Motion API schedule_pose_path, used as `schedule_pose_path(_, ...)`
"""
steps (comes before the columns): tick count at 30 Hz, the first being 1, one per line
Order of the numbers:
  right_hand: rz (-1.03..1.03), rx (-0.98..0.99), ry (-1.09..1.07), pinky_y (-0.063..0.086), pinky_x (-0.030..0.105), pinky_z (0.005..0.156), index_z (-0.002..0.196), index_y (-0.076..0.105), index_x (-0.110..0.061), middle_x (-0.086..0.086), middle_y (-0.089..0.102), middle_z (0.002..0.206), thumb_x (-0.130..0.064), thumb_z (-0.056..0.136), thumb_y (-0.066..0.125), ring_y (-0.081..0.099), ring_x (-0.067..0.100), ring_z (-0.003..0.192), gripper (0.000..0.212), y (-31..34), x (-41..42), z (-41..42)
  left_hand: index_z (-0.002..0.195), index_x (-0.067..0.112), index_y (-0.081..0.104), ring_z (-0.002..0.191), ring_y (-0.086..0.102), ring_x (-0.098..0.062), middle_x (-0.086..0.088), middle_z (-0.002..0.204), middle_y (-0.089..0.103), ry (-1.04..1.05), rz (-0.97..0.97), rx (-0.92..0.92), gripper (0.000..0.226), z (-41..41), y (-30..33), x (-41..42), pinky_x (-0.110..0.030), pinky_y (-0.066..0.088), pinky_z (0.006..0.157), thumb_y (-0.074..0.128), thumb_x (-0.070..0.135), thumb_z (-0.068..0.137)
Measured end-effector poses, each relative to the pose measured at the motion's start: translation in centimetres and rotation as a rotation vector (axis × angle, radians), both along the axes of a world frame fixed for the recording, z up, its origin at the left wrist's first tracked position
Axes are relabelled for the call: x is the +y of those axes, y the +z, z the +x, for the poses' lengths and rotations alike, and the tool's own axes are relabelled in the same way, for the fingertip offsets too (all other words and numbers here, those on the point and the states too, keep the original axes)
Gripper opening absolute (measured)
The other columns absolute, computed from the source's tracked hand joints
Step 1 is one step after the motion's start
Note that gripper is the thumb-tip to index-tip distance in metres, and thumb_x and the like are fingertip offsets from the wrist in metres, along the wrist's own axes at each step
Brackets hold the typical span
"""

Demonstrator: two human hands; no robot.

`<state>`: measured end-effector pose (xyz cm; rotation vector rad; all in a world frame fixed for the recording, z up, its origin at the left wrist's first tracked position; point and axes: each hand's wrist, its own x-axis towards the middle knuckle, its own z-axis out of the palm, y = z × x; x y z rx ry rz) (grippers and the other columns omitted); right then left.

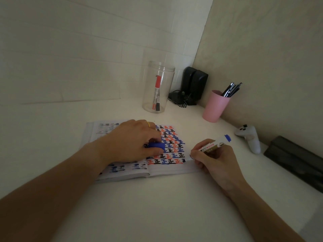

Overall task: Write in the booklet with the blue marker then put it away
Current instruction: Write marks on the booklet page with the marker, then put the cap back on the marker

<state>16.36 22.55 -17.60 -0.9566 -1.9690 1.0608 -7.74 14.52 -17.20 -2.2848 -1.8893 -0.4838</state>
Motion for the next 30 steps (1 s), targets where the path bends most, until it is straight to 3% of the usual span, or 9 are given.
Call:
schedule_pose_path(15, 0.015, -0.053, -0.13, 0.046, 0.025, 0.057, 0.069, 0.069, -0.012, -0.004, 0.063, 0.056, -0.012, 0.078, 0.071, 0.055, 0.006, 0.052, 0.009, -0.6, 0.9, -0.4, 0.11, 0.035, 0.063, 0.09, 0.054, -0.009, 0.009, 0.105, 0.063, 0.004, 0.009, 0.004, 0.037, 0.1, 0.1, -0.1, -0.029, 0.044, 0.078, 0.051, 0.062, 0.088)
schedule_pose_path(19, -0.188, 0.18, -0.158, 0.04, 0.026, 0.05, 0.072, 0.069, -0.009, 0.002, 0.058, 0.057, -0.01, 0.081, 0.071, 0.048, 0.015, 0.053, 0.009, 0.2, 1.1, -0.6, 0.105, 0.035, 0.062, 0.083, 0.052, -0.007, 0.011, 0.099, 0.06, 0.005, 0.025, 0.005, 0.033, 0.3, -0.3, -0.1, -0.028, 0.043, 0.074, 0.052, 0.061, 0.088)
schedule_pose_path(22, -0.252, 0.276, -0.191, 0.038, 0.025, 0.048, 0.085, 0.074, -0.005, 0.003, 0.057, 0.061, -0.012, 0.083, 0.075, 0.045, 0.014, 0.054, 0.007, 2.2, 2.3, -2.8, 0.103, 0.034, 0.061, 0.081, 0.051, -0.006, 0.012, 0.096, 0.058, 0.023, 0.025, 0.009, 0.034, 0.4, 0.1, -0.3, -0.026, 0.042, 0.073, 0.049, 0.062, 0.088)
schedule_pose_path(25, -0.328, 0.392, -0.159, 0.046, 0.023, 0.053, 0.099, 0.075, -0.005, 0.004, 0.064, 0.068, -0.009, 0.082, 0.077, 0.054, 0.013, 0.06, 0.018, 3.0, 3.1, -5.7, 0.106, 0.034, 0.062, 0.082, 0.051, -0.006, 0.011, 0.099, 0.059, 0.048, 0.047, -0.015, 0.038, 0.4, 0.0, -0.2, -0.026, 0.041, 0.074, 0.046, 0.064, 0.089)
schedule_pose_path(30, -0.404, 0.555, -0.117, 0.055, 0.027, 0.062, 0.097, 0.079, -0.014, 0.012, 0.078, 0.085, -0.019, 0.086, 0.073, 0.07, 0.02, 0.076, 0.013, 1.1, 3.0, -7.3, 0.11, 0.032, 0.06, 0.085, 0.053, -0.007, 0.01, 0.103, 0.062, 0.199, 0.228, -0.142, 0.037, 0.4, -0.4, 0.2, -0.028, 0.046, 0.08, 0.047, 0.06, 0.091)
